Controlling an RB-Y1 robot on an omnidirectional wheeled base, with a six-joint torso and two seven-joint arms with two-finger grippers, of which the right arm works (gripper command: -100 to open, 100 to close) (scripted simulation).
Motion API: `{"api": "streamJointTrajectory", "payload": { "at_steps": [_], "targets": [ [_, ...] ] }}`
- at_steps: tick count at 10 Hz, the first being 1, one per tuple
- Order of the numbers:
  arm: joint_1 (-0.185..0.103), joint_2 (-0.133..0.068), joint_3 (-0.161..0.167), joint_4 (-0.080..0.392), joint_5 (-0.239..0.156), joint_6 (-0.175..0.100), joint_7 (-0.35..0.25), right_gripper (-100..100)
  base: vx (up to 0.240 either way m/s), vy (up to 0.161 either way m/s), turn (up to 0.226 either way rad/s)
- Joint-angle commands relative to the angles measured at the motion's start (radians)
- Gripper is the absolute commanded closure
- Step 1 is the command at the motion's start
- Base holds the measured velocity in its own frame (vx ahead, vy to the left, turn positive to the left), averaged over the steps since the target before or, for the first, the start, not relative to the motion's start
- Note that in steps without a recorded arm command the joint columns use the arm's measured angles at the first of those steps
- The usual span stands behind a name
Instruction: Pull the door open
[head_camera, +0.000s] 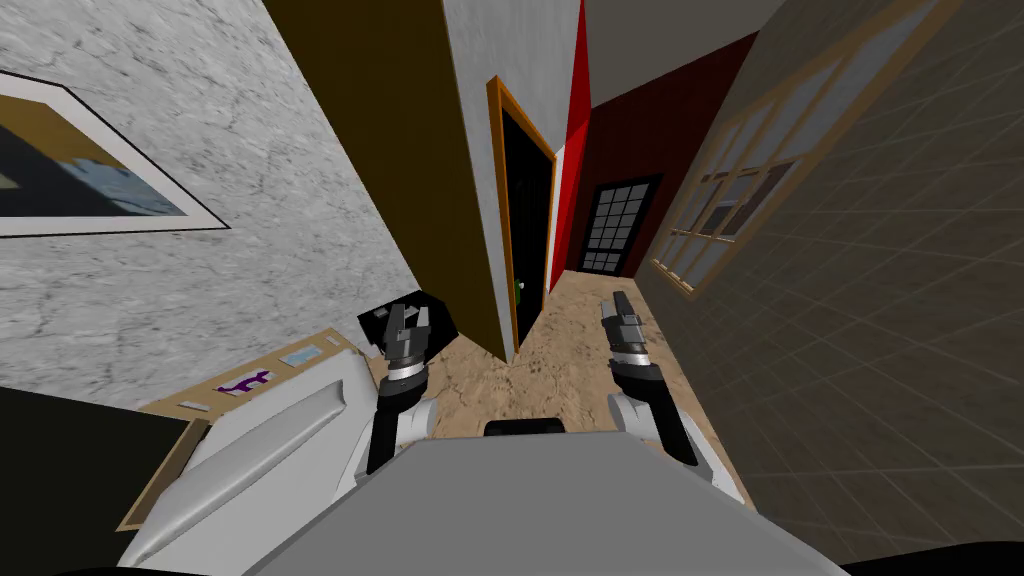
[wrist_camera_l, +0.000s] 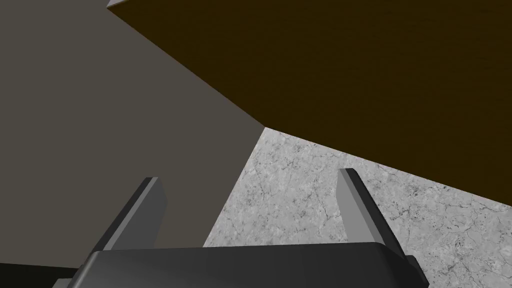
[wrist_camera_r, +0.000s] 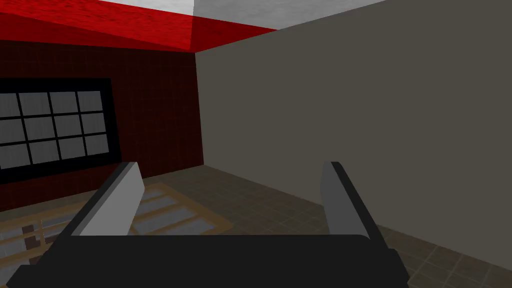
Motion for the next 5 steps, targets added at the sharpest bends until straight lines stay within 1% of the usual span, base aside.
{"api": "streamJointTrajectory", "payload": {
  "at_steps": [1, 3, 4, 5],
  "targets": [
    [-0.012, -0.015, 0.004, 0.034, 0.020, -0.004, 0.026, -100, 0.078, -0.031, 0.194],
    [-0.028, -0.034, 0.009, 0.080, 0.047, -0.010, 0.061, -100, 0.133, -0.069, 0.194],
    [-0.038, -0.047, 0.012, 0.110, 0.064, -0.014, 0.084, -100, 0.164, -0.110, 0.241],
    [-0.043, -0.053, 0.014, 0.126, 0.073, -0.015, 0.096, -100, 0.137, -0.115, 0.155]
  ]
}}
